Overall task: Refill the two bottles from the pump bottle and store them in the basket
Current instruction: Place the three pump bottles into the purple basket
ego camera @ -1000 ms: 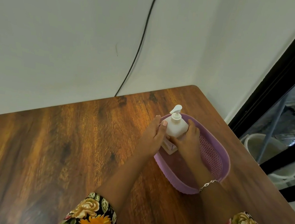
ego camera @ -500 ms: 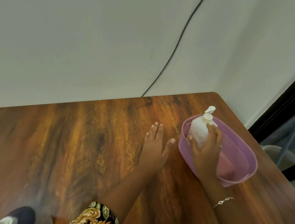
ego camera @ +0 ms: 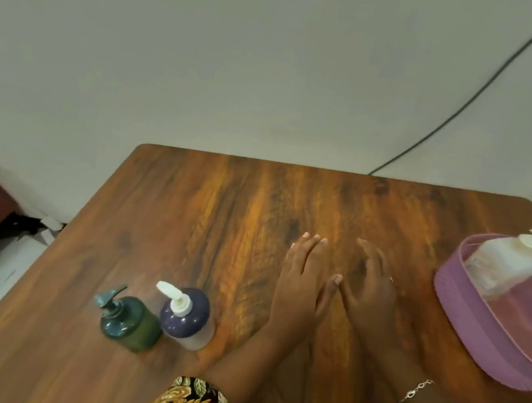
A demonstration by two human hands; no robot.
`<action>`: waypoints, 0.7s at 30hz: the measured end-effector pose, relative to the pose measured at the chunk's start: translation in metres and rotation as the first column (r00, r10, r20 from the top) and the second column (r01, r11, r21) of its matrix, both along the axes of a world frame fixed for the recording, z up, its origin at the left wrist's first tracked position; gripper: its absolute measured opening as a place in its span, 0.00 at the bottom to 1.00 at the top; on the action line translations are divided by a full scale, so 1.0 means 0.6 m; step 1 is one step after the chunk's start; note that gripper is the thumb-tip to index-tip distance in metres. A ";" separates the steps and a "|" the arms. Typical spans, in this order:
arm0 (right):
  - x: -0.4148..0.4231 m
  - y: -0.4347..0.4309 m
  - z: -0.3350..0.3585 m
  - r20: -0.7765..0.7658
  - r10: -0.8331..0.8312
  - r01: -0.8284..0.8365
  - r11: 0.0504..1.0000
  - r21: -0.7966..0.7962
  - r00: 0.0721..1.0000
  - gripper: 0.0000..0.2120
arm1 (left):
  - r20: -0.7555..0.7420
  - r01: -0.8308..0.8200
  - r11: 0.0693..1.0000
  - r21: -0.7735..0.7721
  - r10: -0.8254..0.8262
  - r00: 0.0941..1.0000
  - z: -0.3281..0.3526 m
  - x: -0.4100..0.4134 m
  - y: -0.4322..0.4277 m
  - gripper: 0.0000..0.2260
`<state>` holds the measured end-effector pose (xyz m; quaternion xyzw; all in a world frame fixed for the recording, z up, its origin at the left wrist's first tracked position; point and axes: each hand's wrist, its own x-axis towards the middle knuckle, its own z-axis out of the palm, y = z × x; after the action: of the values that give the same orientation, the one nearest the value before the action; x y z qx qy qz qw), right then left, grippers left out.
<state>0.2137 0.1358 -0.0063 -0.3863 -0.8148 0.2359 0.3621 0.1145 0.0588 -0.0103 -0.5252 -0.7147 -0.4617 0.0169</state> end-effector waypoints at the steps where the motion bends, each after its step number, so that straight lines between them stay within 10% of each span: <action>1: -0.014 -0.009 -0.002 0.012 0.035 -0.035 0.999 0.003 0.999 0.30 | 0.008 -0.019 0.999 0.027 0.018 1.000 0.005 -0.008 -0.012 0.22; 12: -0.145 -0.109 -0.044 0.090 0.422 -0.413 0.905 -0.098 0.902 0.27 | 0.002 -0.387 0.871 0.304 0.406 0.914 0.026 -0.083 -0.173 0.21; 21: -0.199 -0.168 -0.056 0.141 0.649 -0.601 0.752 -0.270 0.748 0.30 | 0.326 -0.598 0.797 0.081 0.546 0.772 -0.020 -0.079 -0.249 0.29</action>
<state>0.0941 0.0351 -0.0399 -0.1493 -0.9035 0.3820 0.1243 0.0669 -0.0903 -0.0220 -0.2055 -0.7906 -0.5679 0.1008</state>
